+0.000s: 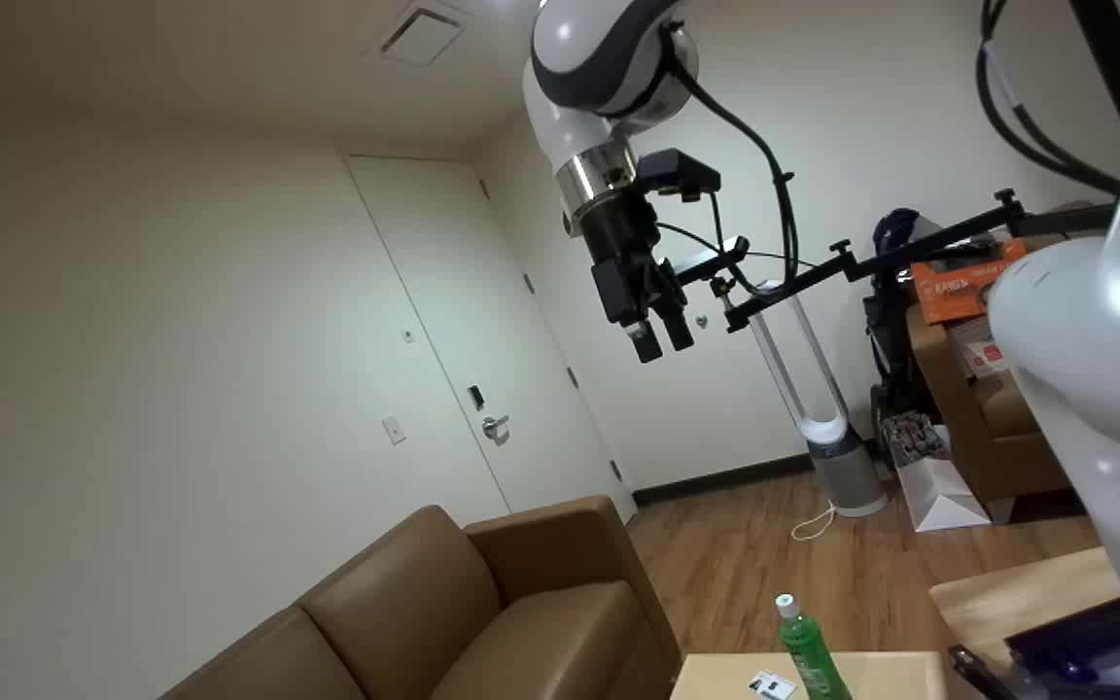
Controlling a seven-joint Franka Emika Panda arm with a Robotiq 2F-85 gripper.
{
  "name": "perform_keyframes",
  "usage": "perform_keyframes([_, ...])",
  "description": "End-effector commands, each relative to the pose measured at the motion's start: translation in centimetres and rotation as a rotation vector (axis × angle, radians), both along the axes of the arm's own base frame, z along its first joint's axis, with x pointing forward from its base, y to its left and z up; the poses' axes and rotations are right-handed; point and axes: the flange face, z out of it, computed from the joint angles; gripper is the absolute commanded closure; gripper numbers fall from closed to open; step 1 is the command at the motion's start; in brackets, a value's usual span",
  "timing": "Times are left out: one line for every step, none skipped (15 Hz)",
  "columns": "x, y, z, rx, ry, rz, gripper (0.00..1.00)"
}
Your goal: Pick up the clothe and put it in the bag
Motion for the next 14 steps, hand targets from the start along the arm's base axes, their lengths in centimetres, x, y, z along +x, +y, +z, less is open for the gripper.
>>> perform_keyframes([0.0, 0.0, 0.1, 0.0, 0.001, 0.0, 0.0])
perform_keyframes([0.0, 0.0, 0.1, 0.0, 0.001, 0.0, 0.0])
perform_keyframes([0.0, 0.0, 0.1, 0.0, 0.001, 0.0, 0.0])
perform_keyframes([0.0, 0.0, 0.1, 0.0, 0.001, 0.0, 0.0])
perform_keyframes([0.0, 0.0, 0.1, 0.0, 0.001, 0.0, 0.0])
perform_keyframes([0.0, 0.0, 0.1, 0.0, 0.001, 0.0, 0.0])
perform_keyframes([0.0, 0.0, 0.1, 0.0, 0.001, 0.0, 0.0])
perform_keyframes([0.0, 0.0, 0.1, 0.0, 0.001, 0.0, 0.0])
perform_keyframes([0.0, 0.0, 0.1, 0.0, 0.001, 0.0, 0.0])
perform_keyframes([0.6, 0.2, 0.5, -0.024, 0.01, -0.004, 0.0])
perform_keyframes([1.1, 0.5, 0.8, -0.041, 0.009, -0.003, 0.0])
perform_keyframes([2.0, 0.9, 1.2, -0.058, 0.003, 0.022, 0.0])
perform_keyframes([3.1, 1.2, 1.3, -0.061, 0.003, 0.034, 0.0])
perform_keyframes([4.5, 1.5, 1.1, -0.065, 0.016, 0.038, 0.0])
